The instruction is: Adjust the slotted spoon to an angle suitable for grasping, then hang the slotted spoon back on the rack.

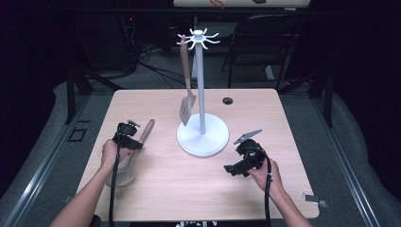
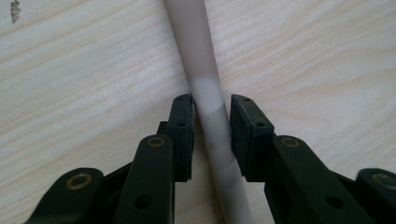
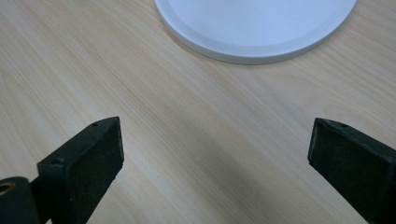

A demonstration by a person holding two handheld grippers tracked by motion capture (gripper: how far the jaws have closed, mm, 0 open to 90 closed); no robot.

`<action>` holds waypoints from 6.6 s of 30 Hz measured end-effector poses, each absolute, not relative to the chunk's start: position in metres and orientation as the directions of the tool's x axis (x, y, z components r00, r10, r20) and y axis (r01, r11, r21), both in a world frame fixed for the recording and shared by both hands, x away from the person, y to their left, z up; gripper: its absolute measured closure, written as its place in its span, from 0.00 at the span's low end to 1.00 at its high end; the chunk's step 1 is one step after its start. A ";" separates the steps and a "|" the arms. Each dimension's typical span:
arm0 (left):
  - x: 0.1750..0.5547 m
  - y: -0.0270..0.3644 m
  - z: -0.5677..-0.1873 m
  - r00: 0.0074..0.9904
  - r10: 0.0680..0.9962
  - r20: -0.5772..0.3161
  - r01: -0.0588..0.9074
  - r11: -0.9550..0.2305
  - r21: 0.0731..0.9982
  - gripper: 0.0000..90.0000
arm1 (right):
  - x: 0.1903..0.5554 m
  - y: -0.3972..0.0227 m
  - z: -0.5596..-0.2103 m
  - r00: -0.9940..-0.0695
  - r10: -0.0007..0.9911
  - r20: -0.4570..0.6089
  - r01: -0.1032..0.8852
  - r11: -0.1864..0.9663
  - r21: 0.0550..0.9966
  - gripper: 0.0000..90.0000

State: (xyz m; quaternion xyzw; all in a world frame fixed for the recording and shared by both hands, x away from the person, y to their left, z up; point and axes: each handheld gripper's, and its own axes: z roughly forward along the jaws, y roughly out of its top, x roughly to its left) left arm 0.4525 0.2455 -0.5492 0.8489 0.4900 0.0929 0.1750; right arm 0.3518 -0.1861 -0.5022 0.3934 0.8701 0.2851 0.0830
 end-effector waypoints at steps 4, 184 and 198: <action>0.451 0.246 -0.548 0.513 0.858 -0.029 0.802 -0.467 0.373 0.80 | 0.352 -0.186 -0.502 -0.678 0.731 0.077 0.636 0.531 0.560 0.03; 0.402 0.102 -0.360 0.651 0.759 -0.006 0.189 -0.155 0.970 0.84 | 0.354 -0.193 -0.505 -0.667 0.740 0.089 0.653 0.522 0.549 0.04; 0.406 0.091 -0.356 0.619 0.785 0.013 0.197 -0.171 0.965 0.84 | 0.353 -0.193 -0.504 -0.669 0.738 0.090 0.652 0.524 0.549 0.04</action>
